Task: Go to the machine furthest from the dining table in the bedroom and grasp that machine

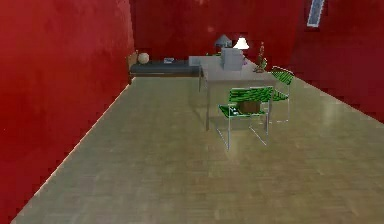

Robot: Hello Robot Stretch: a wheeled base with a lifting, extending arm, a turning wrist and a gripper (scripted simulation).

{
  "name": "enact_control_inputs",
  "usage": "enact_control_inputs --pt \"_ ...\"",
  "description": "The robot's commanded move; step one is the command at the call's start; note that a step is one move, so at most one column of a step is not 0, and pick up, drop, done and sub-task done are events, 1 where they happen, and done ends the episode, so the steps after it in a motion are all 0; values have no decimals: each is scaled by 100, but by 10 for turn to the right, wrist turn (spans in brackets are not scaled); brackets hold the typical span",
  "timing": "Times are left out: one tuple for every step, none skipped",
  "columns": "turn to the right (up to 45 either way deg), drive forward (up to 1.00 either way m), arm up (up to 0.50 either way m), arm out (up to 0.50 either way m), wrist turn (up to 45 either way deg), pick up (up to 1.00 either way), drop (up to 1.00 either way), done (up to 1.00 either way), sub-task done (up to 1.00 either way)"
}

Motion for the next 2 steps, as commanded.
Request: enact_control_inputs --pt "30 0 0 0 0 0 0 0 0" --pt "0 100 0 0 0 0 0 0 0"
